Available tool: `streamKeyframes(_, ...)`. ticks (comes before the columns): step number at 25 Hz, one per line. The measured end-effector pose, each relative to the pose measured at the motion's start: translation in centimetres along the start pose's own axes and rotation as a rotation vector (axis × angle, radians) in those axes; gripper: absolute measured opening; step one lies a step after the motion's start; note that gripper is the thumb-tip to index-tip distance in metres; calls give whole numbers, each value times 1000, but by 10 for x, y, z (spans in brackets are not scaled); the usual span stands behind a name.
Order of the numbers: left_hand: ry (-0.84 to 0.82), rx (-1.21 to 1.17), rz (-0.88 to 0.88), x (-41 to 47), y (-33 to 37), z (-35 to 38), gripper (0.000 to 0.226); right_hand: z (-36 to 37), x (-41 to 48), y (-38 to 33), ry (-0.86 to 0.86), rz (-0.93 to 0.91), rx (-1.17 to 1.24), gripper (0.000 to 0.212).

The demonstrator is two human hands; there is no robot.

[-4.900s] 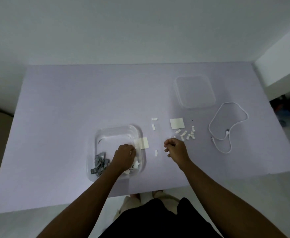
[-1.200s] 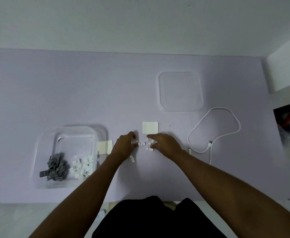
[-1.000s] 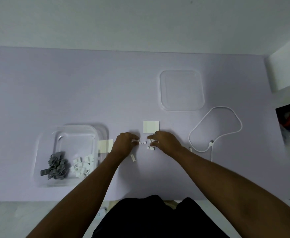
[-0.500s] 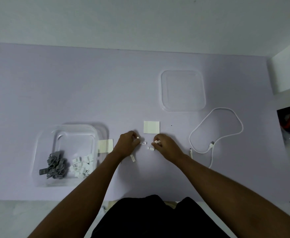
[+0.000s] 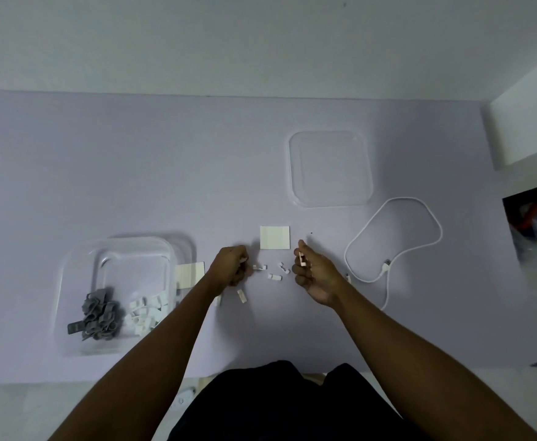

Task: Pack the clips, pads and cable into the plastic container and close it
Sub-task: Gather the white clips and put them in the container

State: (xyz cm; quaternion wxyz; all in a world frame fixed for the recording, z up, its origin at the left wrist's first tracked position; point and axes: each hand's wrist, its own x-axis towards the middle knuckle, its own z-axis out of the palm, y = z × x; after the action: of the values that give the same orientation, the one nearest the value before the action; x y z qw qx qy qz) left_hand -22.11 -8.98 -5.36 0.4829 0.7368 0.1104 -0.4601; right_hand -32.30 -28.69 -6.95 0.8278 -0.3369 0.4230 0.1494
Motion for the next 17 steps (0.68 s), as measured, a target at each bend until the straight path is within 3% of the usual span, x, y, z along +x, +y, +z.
streamKeyframes(5,-69,-26,-47,1,3,3,14,-4,-14,-1,-86,12,196,26)
streamKeyframes(8,13,278,147,6,0,7,27,-6,-12,3,54,-26,112,26)
streamKeyframes(10,54,577,324,6,-3,9,19,-9,-8,8,226,-116,-167,31)
streamKeyframes(12,17,741,417,5,-8,9,27,-11,-1,17,369,-301,-551,28)
streamKeyframes(14,2,822,456,6,-13,11,32,-11,6,25,359,-507,-830,18)
streamKeyframes(17,70,842,502,6,-20,14,29,-11,11,37,267,-611,-1084,23)
